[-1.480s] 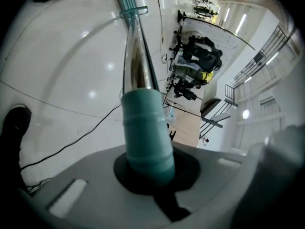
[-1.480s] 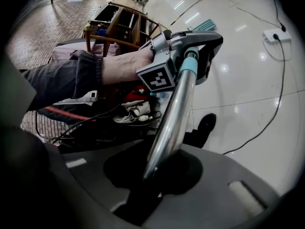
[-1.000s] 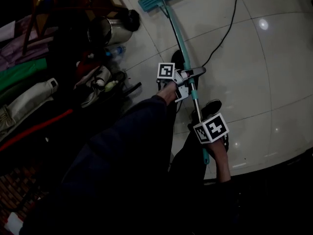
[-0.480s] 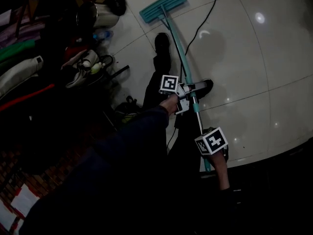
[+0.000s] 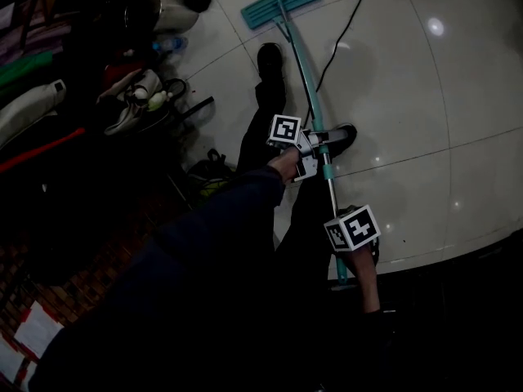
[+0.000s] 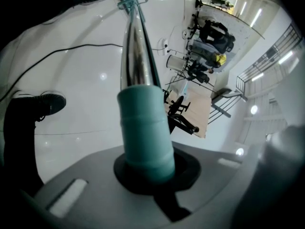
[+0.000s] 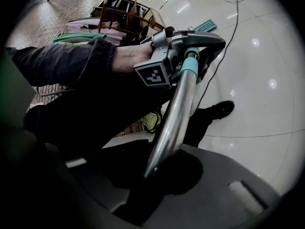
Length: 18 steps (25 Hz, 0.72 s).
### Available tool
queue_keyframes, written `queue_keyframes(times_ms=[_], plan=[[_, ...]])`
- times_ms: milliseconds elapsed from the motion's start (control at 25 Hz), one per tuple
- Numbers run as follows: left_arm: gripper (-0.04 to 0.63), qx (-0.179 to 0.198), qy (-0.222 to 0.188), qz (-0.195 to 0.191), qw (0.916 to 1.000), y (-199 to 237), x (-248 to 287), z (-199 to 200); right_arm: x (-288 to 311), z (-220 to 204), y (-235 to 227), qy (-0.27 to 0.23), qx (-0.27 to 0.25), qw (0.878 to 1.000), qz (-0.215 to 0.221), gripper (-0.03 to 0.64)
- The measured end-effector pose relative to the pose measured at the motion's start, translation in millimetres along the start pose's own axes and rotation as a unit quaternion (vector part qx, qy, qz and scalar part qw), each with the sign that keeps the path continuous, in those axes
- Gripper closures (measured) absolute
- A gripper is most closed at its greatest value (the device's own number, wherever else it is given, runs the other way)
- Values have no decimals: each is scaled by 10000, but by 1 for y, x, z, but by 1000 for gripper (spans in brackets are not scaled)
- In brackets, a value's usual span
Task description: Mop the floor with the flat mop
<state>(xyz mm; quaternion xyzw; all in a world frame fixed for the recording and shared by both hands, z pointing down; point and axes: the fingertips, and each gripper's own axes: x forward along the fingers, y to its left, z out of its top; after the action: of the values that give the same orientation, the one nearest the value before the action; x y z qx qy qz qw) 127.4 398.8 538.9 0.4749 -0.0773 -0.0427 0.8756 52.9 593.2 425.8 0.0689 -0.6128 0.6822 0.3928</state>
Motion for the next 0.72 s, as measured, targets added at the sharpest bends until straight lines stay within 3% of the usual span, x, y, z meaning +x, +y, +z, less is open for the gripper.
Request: queue_keyframes(times_ms=[320,480,720], plan=[[594,-1,-117,-35,9999,-48,-23,94,-16,105,15,-14,63,10000,72,531],[594,-4,-160,-85,9998,-86,-36,161,-31,180,23,2,52,10000,52,531],[594,55,92,-135,9999,-145,-57,263,-50,305,43,-194,64,9997,142,531]])
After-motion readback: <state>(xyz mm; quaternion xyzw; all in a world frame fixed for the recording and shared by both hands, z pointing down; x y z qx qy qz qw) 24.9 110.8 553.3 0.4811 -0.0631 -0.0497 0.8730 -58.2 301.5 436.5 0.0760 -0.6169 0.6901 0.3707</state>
